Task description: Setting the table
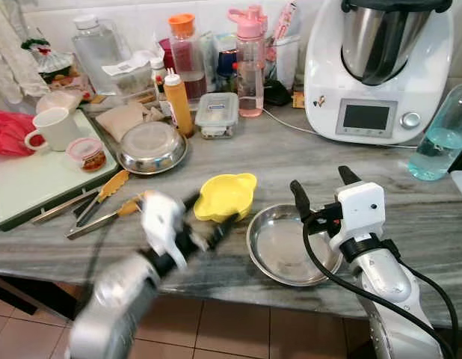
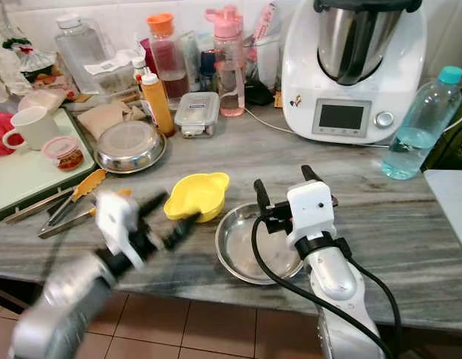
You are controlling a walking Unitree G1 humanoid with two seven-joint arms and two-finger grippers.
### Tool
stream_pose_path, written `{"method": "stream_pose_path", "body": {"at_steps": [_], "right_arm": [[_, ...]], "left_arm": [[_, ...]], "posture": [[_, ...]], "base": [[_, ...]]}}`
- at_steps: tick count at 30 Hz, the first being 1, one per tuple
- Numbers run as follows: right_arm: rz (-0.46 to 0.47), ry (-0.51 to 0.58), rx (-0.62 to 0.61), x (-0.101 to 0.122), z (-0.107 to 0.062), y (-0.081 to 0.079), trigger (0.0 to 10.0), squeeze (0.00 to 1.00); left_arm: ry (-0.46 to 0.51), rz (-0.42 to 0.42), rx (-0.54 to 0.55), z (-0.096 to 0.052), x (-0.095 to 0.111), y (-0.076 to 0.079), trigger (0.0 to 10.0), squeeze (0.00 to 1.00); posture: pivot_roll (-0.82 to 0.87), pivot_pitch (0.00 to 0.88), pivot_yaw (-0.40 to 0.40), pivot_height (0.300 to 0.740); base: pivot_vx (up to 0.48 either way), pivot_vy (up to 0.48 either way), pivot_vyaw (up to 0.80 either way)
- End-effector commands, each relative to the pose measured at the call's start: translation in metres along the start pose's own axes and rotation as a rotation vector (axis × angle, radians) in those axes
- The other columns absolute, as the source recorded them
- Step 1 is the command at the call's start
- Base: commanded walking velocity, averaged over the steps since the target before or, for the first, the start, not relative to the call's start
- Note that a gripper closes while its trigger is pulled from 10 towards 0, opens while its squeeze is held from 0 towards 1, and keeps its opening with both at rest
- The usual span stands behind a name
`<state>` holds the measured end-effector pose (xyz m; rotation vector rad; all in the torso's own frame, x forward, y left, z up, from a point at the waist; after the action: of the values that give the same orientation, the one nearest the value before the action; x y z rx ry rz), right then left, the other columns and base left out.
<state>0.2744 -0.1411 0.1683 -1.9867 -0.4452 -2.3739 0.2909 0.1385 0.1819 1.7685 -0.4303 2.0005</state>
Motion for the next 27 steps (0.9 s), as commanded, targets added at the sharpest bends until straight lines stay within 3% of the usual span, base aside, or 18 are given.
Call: {"method": "stream_pose_path", "body": {"at_steps": [1,4,5,6,10,17,22,24,27], "right_arm": [[-0.009,0.027,-0.034,0.005,0.001,0.006,10.0,0.99],[-0.016,0.024,-0.055,0.004,-0.001,0.011,10.0,0.77],[-0.018,0.02,-0.062,0.003,-0.003,0.013,10.0,0.44],[-0.022,0.015,-0.069,0.002,-0.005,0.014,10.0,0.0],[-0.024,-0.04,-0.106,-0.009,-0.016,0.023,10.0,0.0],[-0.007,-0.058,-0.123,-0.014,-0.019,0.024,10.0,0.0],[0.004,-0.066,-0.122,-0.017,-0.021,0.022,10.0,0.0],[0.007,-0.07,-0.118,-0.018,-0.022,0.022,10.0,0.0],[0.001,-0.075,-0.11,-0.019,-0.022,0.023,10.0,0.0]], "left_arm": [[0.01,0.021,0.124,-0.006,0.003,-0.024,10.0,0.0],[-0.003,0.06,0.188,-0.004,-0.002,-0.024,10.0,0.0],[-0.018,0.067,0.198,-0.004,-0.006,-0.024,10.0,0.0],[-0.031,0.07,0.207,-0.005,-0.009,-0.023,10.0,0.0],[-0.08,0.077,0.222,-0.007,-0.025,-0.016,10.0,0.0],[-0.1,0.145,0.316,-0.011,-0.037,-0.024,10.0,0.0],[-0.12,0.23,0.395,-0.026,-0.041,-0.038,10.0,0.0],[-0.136,0.304,0.46,-0.037,-0.04,-0.051,10.0,0.0],[-0.168,0.324,0.495,-0.047,-0.043,-0.062,10.0,0.0]], "posture": [[-0.05,0.0,0.065,0.74],[-0.05,0.0,0.065,0.74],[-0.05,0.0,0.065,0.74],[-0.06,0.0,0.067,0.74],[-0.06,0.0,0.073,0.74],[-0.07,0.0,0.079,0.74],[-0.06,0.0,0.071,0.74],[-0.06,0.0,0.063,0.74],[-0.05,0.0,0.056,0.74]], "base": [[0.0,0.0,0.0],[0.0,0.0,0.0],[0.0,0.0,0.0],[0.0,0.0,0.0],[0.0,0.0,0.0],[0.0,0.0,-0.52],[0.0,0.0,-0.39],[0.0,0.0,0.0],[0.0,0.0,0.0]]}}
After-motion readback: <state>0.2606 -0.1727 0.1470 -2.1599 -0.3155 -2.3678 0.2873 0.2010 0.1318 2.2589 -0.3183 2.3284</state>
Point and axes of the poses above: a point about 5 cm out from each wrist's last joint towards the gripper, its own z axis pointing out of the wrist towards the gripper, its own x axis along the axis of the wrist's last joint, y = z × x, the point moved 2 cm from there along z, pointing out of the wrist towards the gripper, and after that the axes turned 1 degree about z, right-handed, at the moved point
